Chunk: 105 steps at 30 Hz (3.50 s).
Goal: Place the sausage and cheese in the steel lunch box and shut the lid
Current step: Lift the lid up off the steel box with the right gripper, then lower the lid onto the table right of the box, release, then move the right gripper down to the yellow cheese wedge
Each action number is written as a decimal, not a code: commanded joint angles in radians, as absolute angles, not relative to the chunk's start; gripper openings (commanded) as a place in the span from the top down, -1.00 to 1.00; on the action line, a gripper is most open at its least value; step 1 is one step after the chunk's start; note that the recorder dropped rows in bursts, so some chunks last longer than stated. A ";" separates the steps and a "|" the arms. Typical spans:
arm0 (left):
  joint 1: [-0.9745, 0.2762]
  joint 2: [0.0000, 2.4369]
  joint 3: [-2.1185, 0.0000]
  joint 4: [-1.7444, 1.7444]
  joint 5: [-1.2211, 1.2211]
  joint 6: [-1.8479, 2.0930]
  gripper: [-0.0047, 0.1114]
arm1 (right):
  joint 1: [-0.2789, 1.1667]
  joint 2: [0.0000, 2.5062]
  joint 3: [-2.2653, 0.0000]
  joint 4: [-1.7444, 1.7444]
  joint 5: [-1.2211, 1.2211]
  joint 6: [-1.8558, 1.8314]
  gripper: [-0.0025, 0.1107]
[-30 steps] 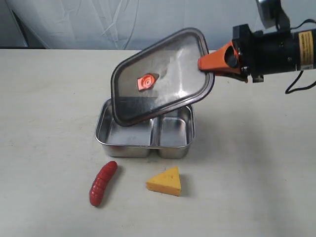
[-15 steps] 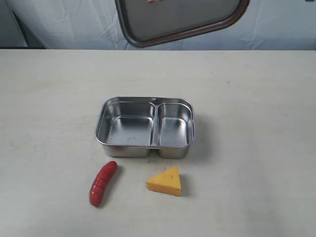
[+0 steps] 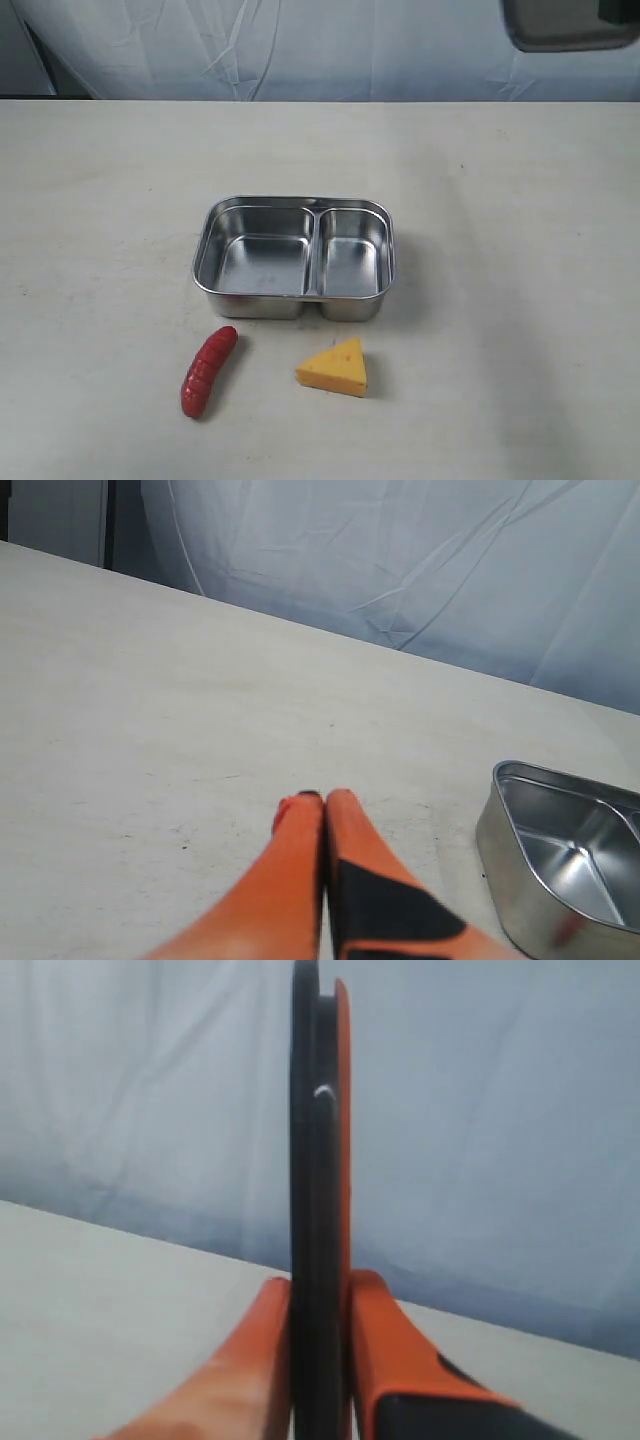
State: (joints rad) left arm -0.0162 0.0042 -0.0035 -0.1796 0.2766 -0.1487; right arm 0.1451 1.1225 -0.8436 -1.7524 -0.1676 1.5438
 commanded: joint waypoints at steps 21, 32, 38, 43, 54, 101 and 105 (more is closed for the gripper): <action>-0.023 0.000 0.000 -0.178 0.270 -0.146 0.92 | 0.901 1.055 -0.389 -0.526 0.647 0.127 0.96; -0.023 0.000 0.000 -0.178 0.270 -0.146 0.92 | 0.901 1.100 -0.432 -0.256 0.588 0.130 0.58; -0.023 0.000 0.000 -0.178 0.270 -0.146 0.92 | 0.901 1.154 -0.434 -0.222 0.567 0.130 -0.02; -0.023 0.000 0.000 -0.178 0.270 -0.146 0.92 | 0.901 1.161 -0.508 -0.105 0.581 0.127 -0.02; -0.023 0.000 0.000 -0.178 0.270 -0.146 0.92 | 1.049 1.305 -0.754 0.058 0.538 0.029 -0.02; -0.023 0.000 0.000 -0.178 0.270 -0.146 0.92 | 1.148 1.858 -0.923 -0.243 0.489 -0.164 -0.01; -0.023 0.000 0.000 -0.178 0.270 -0.146 0.92 | 1.148 1.858 -0.923 -0.243 0.495 -0.164 0.46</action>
